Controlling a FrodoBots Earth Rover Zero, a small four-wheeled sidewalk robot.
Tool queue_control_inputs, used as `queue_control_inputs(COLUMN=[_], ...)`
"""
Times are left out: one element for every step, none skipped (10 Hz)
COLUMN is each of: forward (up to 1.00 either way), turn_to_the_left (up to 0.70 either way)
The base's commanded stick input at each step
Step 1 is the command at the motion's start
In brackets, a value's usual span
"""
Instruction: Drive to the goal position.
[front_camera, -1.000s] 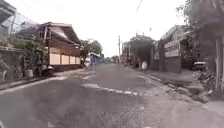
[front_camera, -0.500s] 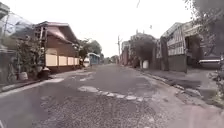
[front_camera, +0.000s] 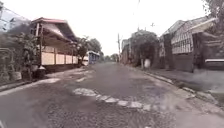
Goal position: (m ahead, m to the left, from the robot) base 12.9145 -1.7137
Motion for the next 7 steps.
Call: queue_control_inputs(forward=[0.70, 0.70, 0.70, 0.70, 0.70, 0.70, 0.70], turn_to_the_left=[0.02, 0.02, 0.04, 0.10, 0.14, 0.13, 0.06])
